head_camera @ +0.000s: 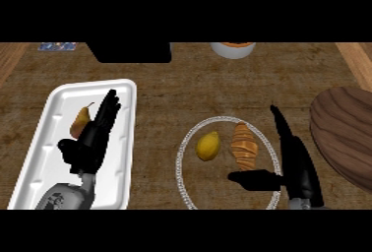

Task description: Pick the croissant from the placemat and place it in the bowl

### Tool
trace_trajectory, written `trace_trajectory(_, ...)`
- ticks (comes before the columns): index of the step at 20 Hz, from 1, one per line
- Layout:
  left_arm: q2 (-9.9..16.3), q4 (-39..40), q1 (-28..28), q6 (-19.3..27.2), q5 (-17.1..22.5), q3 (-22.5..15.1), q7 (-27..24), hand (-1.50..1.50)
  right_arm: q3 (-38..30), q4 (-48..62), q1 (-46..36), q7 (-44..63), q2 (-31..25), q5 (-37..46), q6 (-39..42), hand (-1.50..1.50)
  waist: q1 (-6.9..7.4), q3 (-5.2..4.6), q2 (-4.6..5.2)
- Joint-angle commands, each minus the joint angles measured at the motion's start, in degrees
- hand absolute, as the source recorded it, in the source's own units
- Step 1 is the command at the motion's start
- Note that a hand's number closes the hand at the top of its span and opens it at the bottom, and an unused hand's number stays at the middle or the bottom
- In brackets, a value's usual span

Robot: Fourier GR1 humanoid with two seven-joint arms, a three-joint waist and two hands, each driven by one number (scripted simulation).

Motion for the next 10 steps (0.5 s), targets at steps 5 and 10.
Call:
trace_trajectory(5,1.7,-1.4,1.2,-6.2,0.2,5.7,0.8,0.0,-4.9,-3.9,5.3,-6.3,-1.2,-6.0,4.2,-1.5,-0.07,0.01,-0.04)
trace_trajectory(10,-1.7,-0.2,1.4,-6.0,-1.6,6.3,-0.4,0.0,-3.4,-2.8,5.8,-10.4,3.7,-5.3,1.0,-1.5,-0.09,0.01,-0.02)
